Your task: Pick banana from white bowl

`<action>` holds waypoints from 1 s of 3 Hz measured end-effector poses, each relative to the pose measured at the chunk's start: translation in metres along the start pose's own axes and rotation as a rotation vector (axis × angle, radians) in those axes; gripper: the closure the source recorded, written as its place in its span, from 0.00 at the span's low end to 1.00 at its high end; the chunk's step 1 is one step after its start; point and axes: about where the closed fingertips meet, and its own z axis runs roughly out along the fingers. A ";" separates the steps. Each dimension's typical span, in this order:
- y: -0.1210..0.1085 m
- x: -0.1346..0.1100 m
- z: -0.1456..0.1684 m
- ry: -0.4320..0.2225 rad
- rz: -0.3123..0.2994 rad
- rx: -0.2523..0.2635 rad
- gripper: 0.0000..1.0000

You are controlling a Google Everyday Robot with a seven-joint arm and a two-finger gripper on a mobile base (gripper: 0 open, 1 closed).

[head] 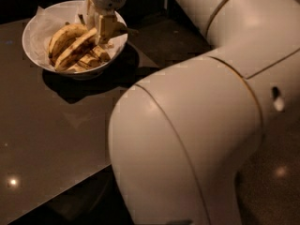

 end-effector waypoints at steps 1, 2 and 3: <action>0.005 -0.001 -0.002 -0.006 0.002 0.000 1.00; 0.014 -0.007 -0.005 -0.022 0.042 -0.004 1.00; 0.029 -0.023 -0.016 -0.056 0.096 0.039 1.00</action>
Offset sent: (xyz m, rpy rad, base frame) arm -0.0363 -0.0064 0.0017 0.0482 0.0717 -0.0658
